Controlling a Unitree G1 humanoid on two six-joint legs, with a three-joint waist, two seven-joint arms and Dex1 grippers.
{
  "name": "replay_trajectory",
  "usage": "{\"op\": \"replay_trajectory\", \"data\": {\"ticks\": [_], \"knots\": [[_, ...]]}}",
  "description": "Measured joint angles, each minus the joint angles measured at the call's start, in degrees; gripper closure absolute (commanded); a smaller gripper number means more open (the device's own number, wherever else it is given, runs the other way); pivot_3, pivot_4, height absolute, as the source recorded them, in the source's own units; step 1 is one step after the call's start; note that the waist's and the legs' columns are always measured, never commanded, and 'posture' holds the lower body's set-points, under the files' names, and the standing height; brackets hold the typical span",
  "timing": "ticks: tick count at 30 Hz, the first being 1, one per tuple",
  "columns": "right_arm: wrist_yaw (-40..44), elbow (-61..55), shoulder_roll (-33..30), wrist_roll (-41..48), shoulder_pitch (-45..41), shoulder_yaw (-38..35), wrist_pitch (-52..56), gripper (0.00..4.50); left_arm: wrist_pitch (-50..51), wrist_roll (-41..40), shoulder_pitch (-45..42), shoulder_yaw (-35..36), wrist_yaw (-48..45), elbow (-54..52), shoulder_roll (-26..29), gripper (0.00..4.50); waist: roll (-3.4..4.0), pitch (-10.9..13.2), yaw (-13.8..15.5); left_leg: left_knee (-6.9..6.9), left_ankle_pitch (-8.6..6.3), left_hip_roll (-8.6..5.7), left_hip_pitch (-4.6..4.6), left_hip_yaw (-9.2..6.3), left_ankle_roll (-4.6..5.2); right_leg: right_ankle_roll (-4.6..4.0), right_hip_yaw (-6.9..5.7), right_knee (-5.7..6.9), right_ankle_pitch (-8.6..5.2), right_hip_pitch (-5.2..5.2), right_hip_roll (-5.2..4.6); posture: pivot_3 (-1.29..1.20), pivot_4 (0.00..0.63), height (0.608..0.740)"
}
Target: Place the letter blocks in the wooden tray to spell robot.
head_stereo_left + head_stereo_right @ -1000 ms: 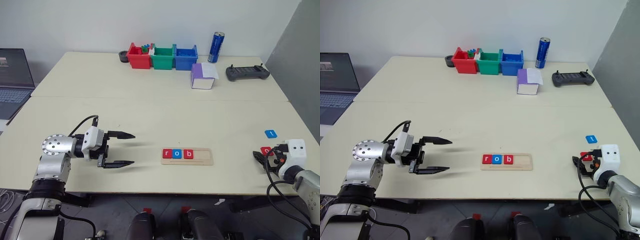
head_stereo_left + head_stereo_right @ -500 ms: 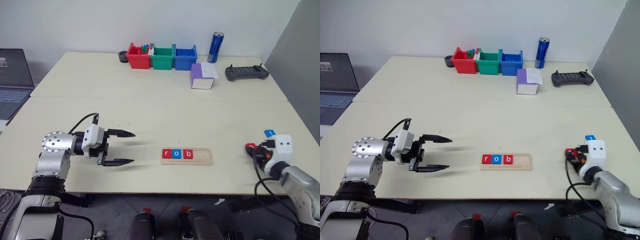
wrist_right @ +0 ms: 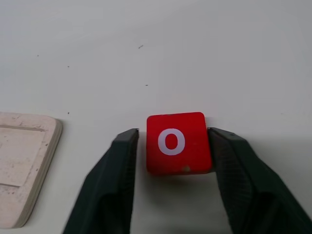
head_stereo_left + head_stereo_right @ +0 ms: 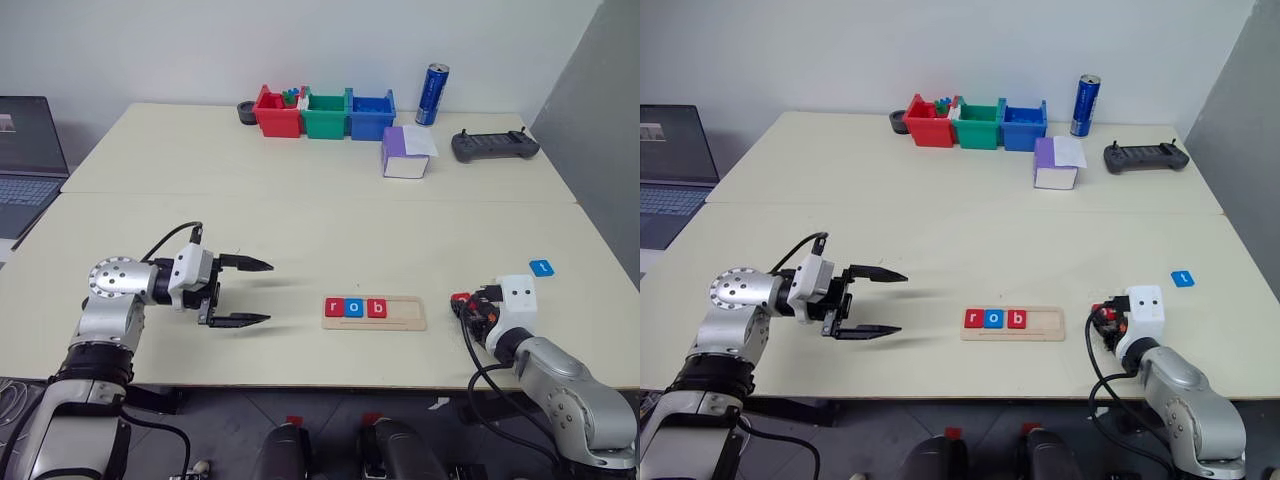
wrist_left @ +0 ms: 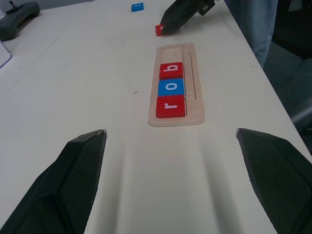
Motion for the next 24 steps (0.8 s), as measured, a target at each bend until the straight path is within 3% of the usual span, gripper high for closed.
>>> {"op": "replay_trajectory", "data": {"ticks": [3, 6, 10, 13, 18, 24], "knots": [[3.3, -0.1, -5.1, 0.6, -0.8, -0.5, 0.2, 0.06, -0.1, -0.1, 0.0, 0.0, 0.0, 0.0, -0.1, 0.00, 0.00, 0.0, 0.0, 0.01, 0.00, -0.02, 0.00, 0.00, 0.00, 0.00, 0.00, -0.01, 0.00, 0.00, -0.01, 0.00, 0.150, 0.740], [12.1, 0.4, -14.9, 3.3, -2.5, -2.9, -0.6, 0.06, -0.1, -0.4, 0.0, 0.0, 0.0, 0.0, -0.2, 0.00, 0.02, 0.0, 0.0, 0.00, -0.01, -0.03, 0.00, 0.00, 0.01, 0.00, 0.00, -0.03, 0.00, 0.00, -0.01, 0.00, 0.150, 0.740], [33.6, 4.4, -29.6, 7.3, -2.7, -5.2, -8.2, 0.06, 0.2, -1.5, 0.1, 0.0, 0.0, -0.4, -0.1, 0.00, -0.02, 0.0, 0.1, -0.02, -0.01, 0.01, 0.00, -0.08, 0.02, 0.00, -0.11, -0.09, -0.01, 0.03, 0.06, 0.00, 0.150, 0.740], [49.8, 15.4, -36.6, 5.4, -6.2, -0.3, -19.4, 0.06, 0.8, -3.3, 1.5, -0.1, 0.0, -2.0, 0.7, 0.00, -0.06, 0.0, -0.3, 0.00, -0.01, 0.00, 0.04, -0.05, 0.02, 0.03, -0.05, -0.09, 0.01, 0.03, 0.07, 0.00, 0.150, 0.740], [65.2, 35.4, -38.2, -4.0, -19.9, 12.5, -34.8, 0.06, 1.2, -5.6, 3.9, 0.3, 0.0, -3.2, 1.8, 0.00, -0.05, 0.1, -0.5, 0.00, 0.00, 0.01, 0.08, -0.04, 0.02, 0.07, -0.02, -0.03, 0.04, 0.01, 0.08, 0.00, 0.150, 0.740], [71.5, 46.7, -35.0, -9.3, -27.9, 18.9, -43.9, 0.06, -1.5, -6.9, 6.3, 0.6, 0.0, -3.3, 1.3, 0.00, 0.00, 0.1, 0.1, 0.04, 0.01, 0.01, 0.01, 0.03, -0.01, 0.01, -0.01, -0.02, 0.01, -0.01, 0.03, 0.00, 0.150, 0.740]]}}
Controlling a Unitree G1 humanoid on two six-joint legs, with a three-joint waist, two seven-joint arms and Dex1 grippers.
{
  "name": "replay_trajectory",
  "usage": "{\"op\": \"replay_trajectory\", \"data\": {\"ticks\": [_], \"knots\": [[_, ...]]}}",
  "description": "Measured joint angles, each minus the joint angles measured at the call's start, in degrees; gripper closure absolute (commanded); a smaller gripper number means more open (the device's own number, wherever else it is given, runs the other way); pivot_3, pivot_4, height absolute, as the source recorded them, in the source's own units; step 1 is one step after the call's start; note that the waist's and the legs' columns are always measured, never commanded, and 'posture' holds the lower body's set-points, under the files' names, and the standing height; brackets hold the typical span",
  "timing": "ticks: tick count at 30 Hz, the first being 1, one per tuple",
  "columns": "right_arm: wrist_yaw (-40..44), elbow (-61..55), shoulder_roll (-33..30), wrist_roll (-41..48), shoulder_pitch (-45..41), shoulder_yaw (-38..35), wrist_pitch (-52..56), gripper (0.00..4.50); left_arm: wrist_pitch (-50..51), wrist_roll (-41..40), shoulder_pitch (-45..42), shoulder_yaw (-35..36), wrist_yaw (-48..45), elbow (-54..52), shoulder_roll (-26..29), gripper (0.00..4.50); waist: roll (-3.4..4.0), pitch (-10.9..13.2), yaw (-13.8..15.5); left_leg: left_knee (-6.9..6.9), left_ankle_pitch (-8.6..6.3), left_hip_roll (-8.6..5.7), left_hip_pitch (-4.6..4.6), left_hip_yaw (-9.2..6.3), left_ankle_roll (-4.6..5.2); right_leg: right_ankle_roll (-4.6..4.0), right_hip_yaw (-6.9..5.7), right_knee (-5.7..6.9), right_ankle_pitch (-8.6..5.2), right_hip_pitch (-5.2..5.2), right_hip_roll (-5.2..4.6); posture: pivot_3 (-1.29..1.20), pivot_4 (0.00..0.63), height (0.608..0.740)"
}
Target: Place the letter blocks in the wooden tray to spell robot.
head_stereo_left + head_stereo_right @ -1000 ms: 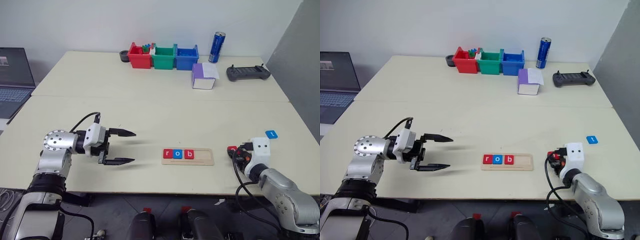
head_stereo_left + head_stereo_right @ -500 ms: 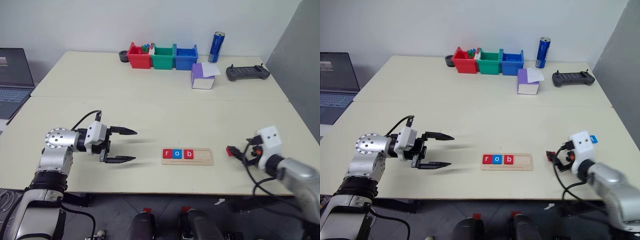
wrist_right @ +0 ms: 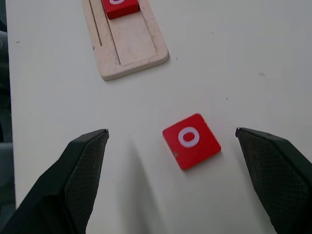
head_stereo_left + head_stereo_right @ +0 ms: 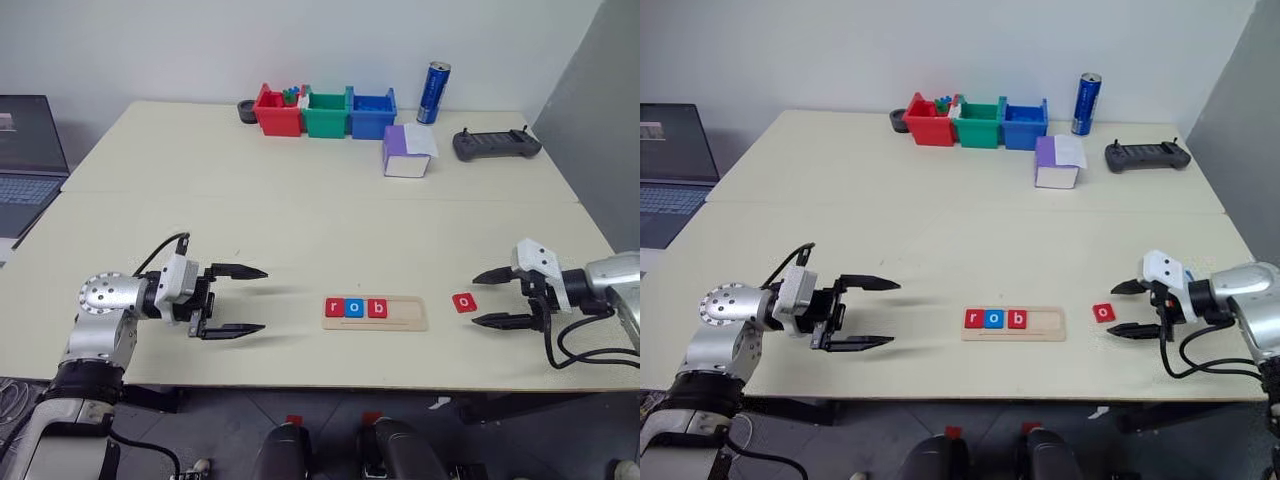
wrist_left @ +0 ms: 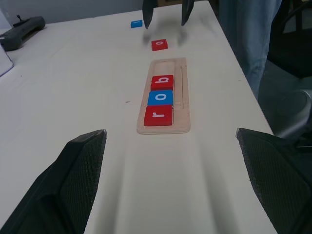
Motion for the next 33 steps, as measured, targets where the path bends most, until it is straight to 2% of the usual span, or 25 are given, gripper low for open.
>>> {"op": "replay_trajectory", "data": {"ticks": [19, 22, 29, 33], "knots": [[4.2, 16.6, 4.2, -10.0, -6.5, 5.8, -16.8, 0.06, -3.3, -2.3, 0.7, -0.3, 0.0, 2.1, 1.1, 0.00, 0.03, 0.0, 0.0, 0.06, 0.01, 0.01, 0.11, 0.04, -0.01, -0.01, 0.00, 0.09, 0.01, 0.08, -0.05, 0.00, 0.150, 0.740], [4.3, 18.4, 4.9, -10.7, -7.6, 5.9, -17.6, 0.66, -3.3, -2.3, 0.6, -0.4, 0.0, 1.8, 1.1, 0.00, 0.02, 0.0, -0.1, 0.08, 0.01, 0.01, 0.18, 0.03, -0.01, -0.01, 0.01, 0.08, 0.01, 0.16, -0.05, 0.00, 0.150, 0.740], [4.3, 20.1, 5.4, -11.4, -8.4, 5.9, -18.9, 3.02, -3.2, -2.3, 0.2, -0.4, 0.0, 1.7, 1.1, 0.00, 0.02, 0.0, 0.0, 0.07, 0.01, 0.01, 0.21, 0.01, -0.02, -0.04, -0.02, 0.06, -0.01, 0.23, -0.05, 0.00, 0.150, 0.740], [4.4, 20.6, 5.6, -11.4, -8.6, 5.8, -18.5, 3.06, -2.7, -2.3, -0.7, -0.4, 0.0, 1.7, 1.0, 0.00, 0.02, 0.0, 0.0, 0.08, 0.01, 0.01, 0.26, 0.00, -0.02, -0.04, -0.03, 0.06, -0.01, 0.29, -0.06, 0.00, 0.150, 0.740]]}}
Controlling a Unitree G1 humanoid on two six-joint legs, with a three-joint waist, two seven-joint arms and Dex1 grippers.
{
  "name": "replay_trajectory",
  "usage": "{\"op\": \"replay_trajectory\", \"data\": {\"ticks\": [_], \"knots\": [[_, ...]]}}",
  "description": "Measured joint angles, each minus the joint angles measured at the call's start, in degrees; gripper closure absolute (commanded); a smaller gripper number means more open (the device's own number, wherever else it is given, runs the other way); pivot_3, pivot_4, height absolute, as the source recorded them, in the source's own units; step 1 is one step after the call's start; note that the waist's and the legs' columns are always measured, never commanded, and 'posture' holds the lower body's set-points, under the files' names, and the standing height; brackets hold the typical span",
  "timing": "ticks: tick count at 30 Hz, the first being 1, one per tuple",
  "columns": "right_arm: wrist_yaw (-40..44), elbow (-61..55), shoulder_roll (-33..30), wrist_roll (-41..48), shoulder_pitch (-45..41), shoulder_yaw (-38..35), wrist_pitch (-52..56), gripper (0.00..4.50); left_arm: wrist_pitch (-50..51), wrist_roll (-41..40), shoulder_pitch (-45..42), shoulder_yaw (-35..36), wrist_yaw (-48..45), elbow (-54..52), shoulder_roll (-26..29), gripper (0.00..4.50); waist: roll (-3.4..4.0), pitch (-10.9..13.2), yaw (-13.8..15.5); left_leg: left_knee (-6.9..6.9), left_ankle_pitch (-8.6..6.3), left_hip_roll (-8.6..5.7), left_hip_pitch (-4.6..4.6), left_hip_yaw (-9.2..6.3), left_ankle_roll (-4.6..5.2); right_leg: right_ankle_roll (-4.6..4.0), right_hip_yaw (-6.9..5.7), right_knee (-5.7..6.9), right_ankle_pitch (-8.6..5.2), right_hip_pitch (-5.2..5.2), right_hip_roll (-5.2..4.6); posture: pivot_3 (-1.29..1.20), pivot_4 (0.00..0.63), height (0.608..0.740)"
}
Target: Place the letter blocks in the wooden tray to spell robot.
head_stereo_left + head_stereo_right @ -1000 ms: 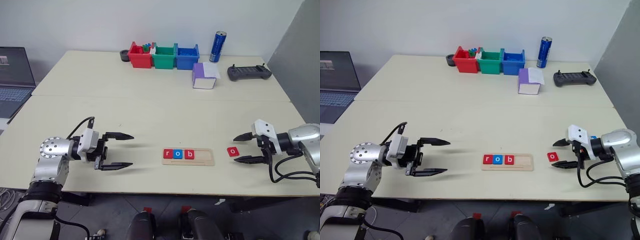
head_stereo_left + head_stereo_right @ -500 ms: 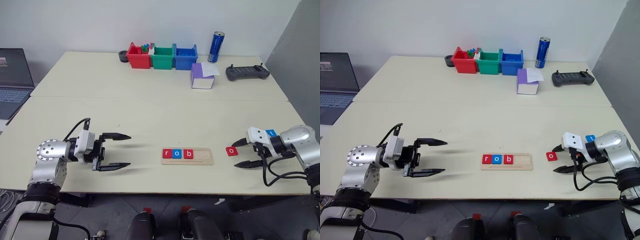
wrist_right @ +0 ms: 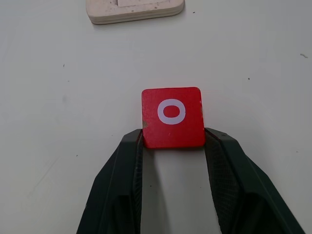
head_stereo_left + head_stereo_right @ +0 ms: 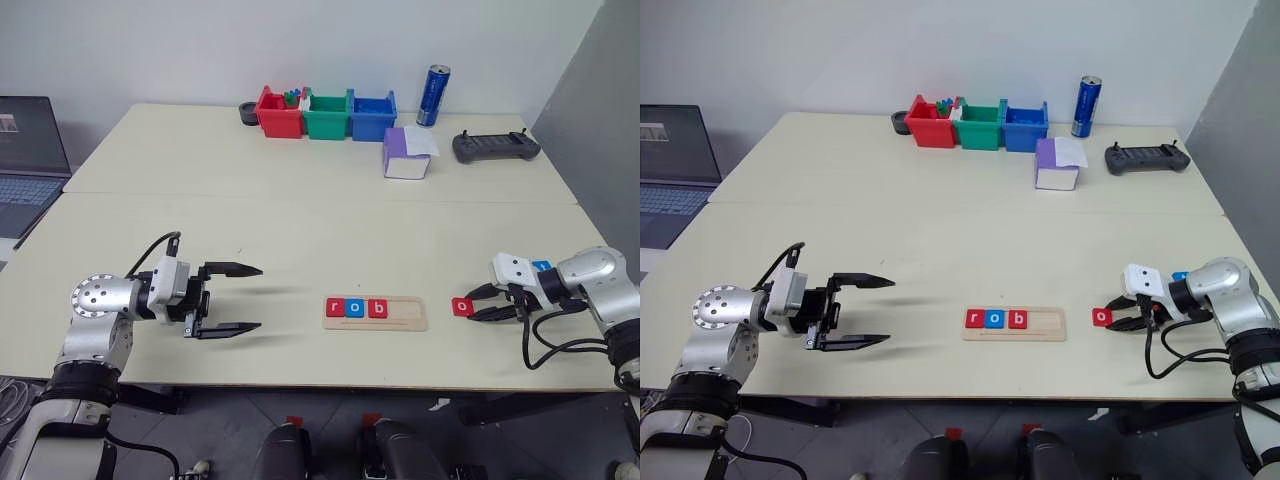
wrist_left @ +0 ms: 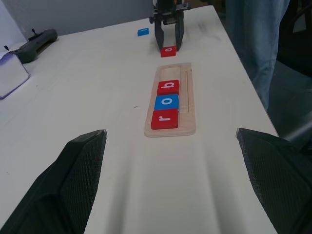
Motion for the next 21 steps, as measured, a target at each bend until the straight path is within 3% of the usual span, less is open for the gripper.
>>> {"op": "replay_trajectory", "data": {"ticks": [6, 15, 21], "knots": [[0.1, -1.9, -0.2, 0.4, 0.8, -0.6, 2.5, 3.06, 0.5, 0.1, -0.1, -0.3, 0.0, 0.1, -0.4, 0.00, 0.00, 0.0, 0.0, 0.00, 0.00, 0.00, 0.00, -0.01, -0.01, 0.00, 0.00, 0.00, 0.00, 0.00, 0.00, 0.00, 0.150, 0.740], [1.0, -22.7, -1.7, 2.1, 2.9, -0.4, 16.0, 3.06, 0.5, 0.2, -0.5, -1.0, 0.0, 0.1, -0.4, 0.00, 0.09, 0.1, -0.1, -0.02, 0.00, 0.02, -0.04, -0.02, 0.00, 0.00, -0.03, 0.03, 0.00, -0.07, 0.00, 0.00, 0.150, 0.740], [-2.2, -28.6, 1.9, 0.6, 1.0, 2.7, 22.2, 3.06, -0.1, 0.3, -0.5, -1.6, 0.0, 0.1, -0.3, 0.00, 0.09, 0.1, 0.0, -0.01, 0.00, 0.01, -0.13, -0.02, 0.00, 0.00, -0.01, 0.02, 0.00, -0.15, 0.00, 0.00, 0.150, 0.740]]}}
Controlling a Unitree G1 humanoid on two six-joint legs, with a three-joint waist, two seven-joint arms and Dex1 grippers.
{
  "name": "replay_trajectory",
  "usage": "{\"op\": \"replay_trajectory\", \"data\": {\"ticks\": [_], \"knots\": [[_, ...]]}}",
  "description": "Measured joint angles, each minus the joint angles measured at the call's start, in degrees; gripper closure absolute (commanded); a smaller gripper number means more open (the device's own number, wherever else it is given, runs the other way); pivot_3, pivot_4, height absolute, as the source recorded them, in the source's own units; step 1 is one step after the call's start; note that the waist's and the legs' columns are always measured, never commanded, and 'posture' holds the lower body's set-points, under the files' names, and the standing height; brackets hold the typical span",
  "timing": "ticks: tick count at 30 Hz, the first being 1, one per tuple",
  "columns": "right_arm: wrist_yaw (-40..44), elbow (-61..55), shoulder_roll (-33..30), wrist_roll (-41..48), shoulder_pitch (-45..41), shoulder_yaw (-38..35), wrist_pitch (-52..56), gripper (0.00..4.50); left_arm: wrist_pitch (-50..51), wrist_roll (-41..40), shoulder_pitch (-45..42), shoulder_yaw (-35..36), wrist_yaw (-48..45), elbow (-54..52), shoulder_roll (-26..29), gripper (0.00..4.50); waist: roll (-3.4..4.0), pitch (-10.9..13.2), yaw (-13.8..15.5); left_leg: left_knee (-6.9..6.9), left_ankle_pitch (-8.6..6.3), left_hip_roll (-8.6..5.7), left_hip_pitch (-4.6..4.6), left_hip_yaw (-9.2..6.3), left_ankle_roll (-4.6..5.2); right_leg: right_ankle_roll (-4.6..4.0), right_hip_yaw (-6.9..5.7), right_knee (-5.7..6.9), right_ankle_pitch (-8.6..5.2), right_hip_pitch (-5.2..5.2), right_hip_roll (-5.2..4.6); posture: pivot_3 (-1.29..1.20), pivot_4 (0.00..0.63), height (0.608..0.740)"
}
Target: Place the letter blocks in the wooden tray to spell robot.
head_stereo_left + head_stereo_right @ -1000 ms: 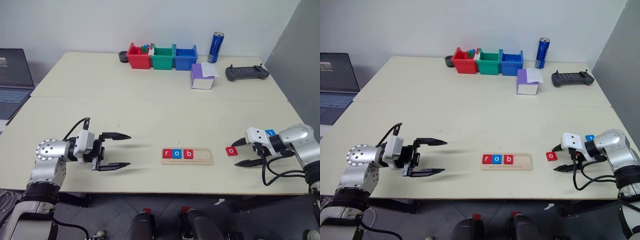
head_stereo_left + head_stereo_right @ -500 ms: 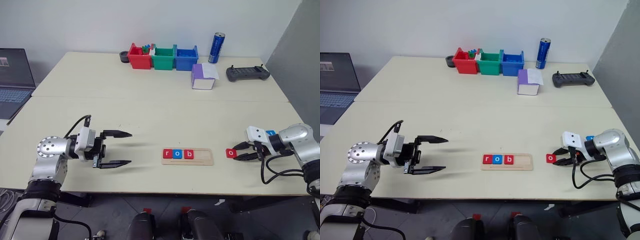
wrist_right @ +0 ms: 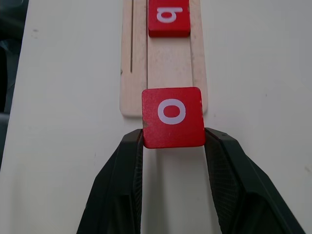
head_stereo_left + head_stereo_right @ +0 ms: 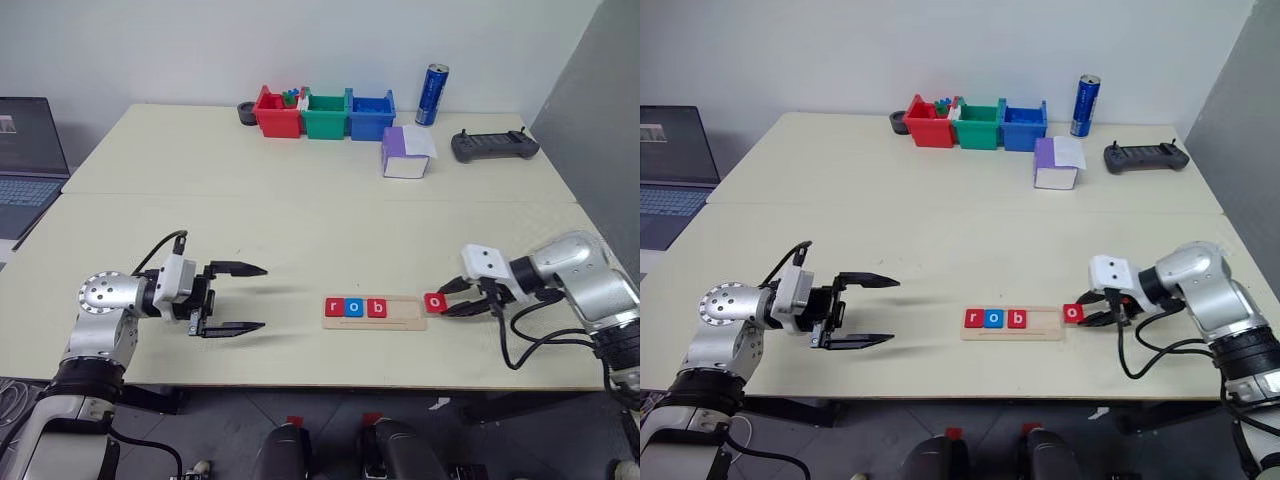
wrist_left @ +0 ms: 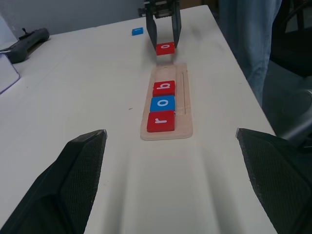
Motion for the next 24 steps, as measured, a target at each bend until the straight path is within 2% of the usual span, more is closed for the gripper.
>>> {"op": "replay_trajectory", "data": {"ticks": [8, 24], "knots": [[-4.3, -4.0, 4.9, -2.4, -1.2, 4.4, 5.7, 3.06, -0.2, 0.0, 1.0, 0.0, 0.0, -0.1, -0.1, 0.00, 0.00, 0.0, 0.0, 0.01, 0.00, -0.01, -0.06, 0.02, 0.00, -0.01, 0.02, 0.01, 0.00, -0.08, -0.01, 0.00, 0.150, 0.740], [-7.1, -3.6, 7.3, -6.3, -2.8, 7.7, 6.6, 3.06, 0.9, 0.0, 2.9, 0.3, 0.0, -2.1, -0.4, 0.00, -0.01, 0.0, -0.1, 0.00, 0.01, 0.00, -0.05, 0.02, -0.01, -0.02, 0.01, 0.04, 0.00, -0.09, -0.01, 0.00, 0.150, 0.740]]}}
